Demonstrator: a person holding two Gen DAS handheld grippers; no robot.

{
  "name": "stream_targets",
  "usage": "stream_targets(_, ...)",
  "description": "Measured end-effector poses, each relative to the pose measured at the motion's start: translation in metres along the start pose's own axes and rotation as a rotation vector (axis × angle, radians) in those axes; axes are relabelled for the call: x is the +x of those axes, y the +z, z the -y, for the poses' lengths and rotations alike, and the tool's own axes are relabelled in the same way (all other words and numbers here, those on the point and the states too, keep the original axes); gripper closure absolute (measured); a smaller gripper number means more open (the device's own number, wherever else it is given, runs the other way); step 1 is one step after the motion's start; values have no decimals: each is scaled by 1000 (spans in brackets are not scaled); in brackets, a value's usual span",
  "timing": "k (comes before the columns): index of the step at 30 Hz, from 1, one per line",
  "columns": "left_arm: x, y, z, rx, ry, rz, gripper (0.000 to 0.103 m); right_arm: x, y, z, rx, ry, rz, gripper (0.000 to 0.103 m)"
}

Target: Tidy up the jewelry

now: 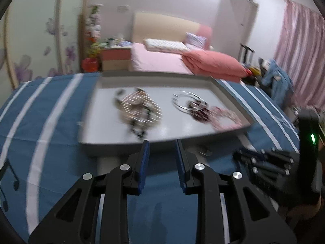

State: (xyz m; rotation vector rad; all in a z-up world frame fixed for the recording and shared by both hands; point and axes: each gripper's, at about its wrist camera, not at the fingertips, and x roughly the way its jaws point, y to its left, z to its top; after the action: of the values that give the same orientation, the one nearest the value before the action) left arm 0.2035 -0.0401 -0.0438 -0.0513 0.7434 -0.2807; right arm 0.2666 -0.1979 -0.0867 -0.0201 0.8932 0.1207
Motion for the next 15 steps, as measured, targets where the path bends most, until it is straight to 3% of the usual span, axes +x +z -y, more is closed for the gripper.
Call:
stream_targets(1, 4, -1, 10, 17, -15, -22, 75, -1, -1, 6, 11, -7, -1, 88)
stream_targets(3, 12, -4, 26, 42, -27, -53, 63, -3, -4, 17, 33, -19, 0, 88)
stream_targets(5, 20, -9, 40, 68, -24, -79, 60, -5, -8, 25, 44, -19, 3, 88)
stream_targets(15, 64, -8, 76, 86, 76, -158, 60, -9, -14, 36, 89, 42, 11, 88)
